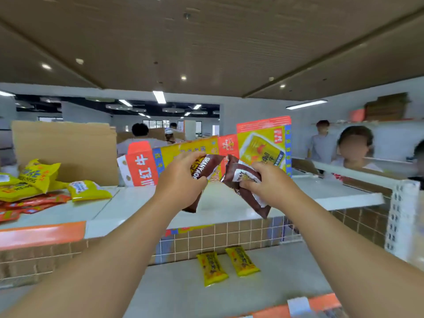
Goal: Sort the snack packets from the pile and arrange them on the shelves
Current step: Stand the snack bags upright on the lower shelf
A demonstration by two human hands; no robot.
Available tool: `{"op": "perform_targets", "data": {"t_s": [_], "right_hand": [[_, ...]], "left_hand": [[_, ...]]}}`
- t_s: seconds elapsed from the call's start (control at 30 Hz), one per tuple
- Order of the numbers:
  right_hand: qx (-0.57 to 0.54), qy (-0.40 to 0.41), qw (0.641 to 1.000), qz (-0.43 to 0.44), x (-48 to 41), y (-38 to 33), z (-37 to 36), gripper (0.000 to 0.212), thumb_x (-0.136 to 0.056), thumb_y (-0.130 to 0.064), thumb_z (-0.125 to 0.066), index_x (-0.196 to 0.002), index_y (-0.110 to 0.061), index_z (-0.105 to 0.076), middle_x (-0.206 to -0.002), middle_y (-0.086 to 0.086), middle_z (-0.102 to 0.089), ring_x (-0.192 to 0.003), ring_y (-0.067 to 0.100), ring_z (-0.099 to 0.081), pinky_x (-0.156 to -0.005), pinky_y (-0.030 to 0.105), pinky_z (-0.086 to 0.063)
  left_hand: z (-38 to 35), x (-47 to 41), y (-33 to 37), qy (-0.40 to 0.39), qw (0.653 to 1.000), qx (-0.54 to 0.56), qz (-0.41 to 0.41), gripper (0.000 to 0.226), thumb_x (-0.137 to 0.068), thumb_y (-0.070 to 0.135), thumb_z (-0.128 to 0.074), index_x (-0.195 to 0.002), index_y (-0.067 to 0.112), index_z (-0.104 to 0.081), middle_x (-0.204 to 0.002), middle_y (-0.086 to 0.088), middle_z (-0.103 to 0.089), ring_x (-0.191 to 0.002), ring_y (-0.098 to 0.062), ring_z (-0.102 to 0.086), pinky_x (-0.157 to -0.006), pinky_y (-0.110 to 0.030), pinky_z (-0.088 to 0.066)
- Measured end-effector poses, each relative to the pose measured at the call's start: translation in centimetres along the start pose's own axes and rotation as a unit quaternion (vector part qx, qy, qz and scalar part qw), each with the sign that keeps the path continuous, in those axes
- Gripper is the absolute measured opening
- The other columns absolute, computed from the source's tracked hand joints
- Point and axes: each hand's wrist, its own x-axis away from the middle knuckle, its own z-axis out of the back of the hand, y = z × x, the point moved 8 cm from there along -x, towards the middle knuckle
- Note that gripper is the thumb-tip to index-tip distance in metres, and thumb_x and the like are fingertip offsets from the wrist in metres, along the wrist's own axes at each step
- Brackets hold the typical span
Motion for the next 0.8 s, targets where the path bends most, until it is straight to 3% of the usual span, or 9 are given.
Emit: {"op": "perform_targets", "data": {"t_s": [0.13, 0.23, 0.47, 0.63, 0.8], "right_hand": [[-0.004, -0.006, 0.999, -0.045, 3.9, 6.0, 1.1, 0.031, -0.082, -0.046, -0.074, -0.082, -0.020, -0.058, -0.076, -0.003, -0.064, -0.073, 0.020, -0.061, -0.067, 0.037, -0.049], [0.013, -0.045, 0.997, -0.069, 6.5, 8.7, -0.6, 0.036, -0.082, -0.043, -0.077, -0.074, -0.018, -0.051, -0.068, -0.002, -0.058, -0.067, 0.019, -0.056, -0.059, 0.033, -0.040], [-0.024, -0.132, 0.988, -0.072, 9.9, 9.6, -6.8, 0.026, -0.084, -0.038, -0.078, -0.076, -0.029, -0.055, -0.074, -0.011, -0.062, -0.069, 0.006, -0.057, -0.057, 0.027, -0.040], [-0.065, -0.185, 0.977, -0.082, 12.5, 9.7, -13.7, 0.021, -0.083, -0.037, -0.078, -0.078, -0.030, -0.059, -0.075, -0.012, -0.066, -0.068, 0.002, -0.060, -0.055, 0.025, -0.039], [-0.109, -0.230, 0.962, -0.095, 14.4, 9.3, -20.2, 0.024, -0.083, -0.031, -0.079, -0.076, -0.025, -0.057, -0.070, -0.008, -0.064, -0.062, 0.004, -0.058, -0.055, 0.025, -0.039]], "left_hand": [[-5.2, 3.8, 4.2, -0.035, 0.999, 0.033, -0.014, 0.064, -0.078, 0.022, -0.074, -0.138, 0.039, -0.056, -0.139, 0.015, -0.053, -0.119, -0.011, -0.055, -0.091, -0.026, -0.044], [-8.2, 7.3, 4.3, -0.067, 0.997, 0.040, 0.010, 0.066, -0.077, 0.024, -0.072, -0.139, 0.039, -0.055, -0.141, 0.016, -0.052, -0.120, -0.011, -0.056, -0.096, -0.027, -0.046], [-9.0, 13.2, 0.2, -0.092, 0.994, 0.027, 0.058, 0.064, -0.075, 0.021, -0.073, -0.134, 0.040, -0.056, -0.135, 0.018, -0.051, -0.116, -0.009, -0.056, -0.095, -0.028, -0.048], [-8.9, 16.9, -2.2, -0.108, 0.992, -0.012, 0.068, 0.063, -0.077, 0.023, -0.074, -0.136, 0.037, -0.057, -0.142, 0.017, -0.047, -0.122, -0.008, -0.051, -0.101, -0.027, -0.045], [-9.3, 21.3, -7.2, -0.137, 0.981, -0.066, 0.122, 0.058, -0.084, 0.031, -0.071, -0.140, 0.038, -0.055, -0.144, 0.017, -0.048, -0.119, -0.012, -0.054, -0.095, -0.025, -0.045]]}}
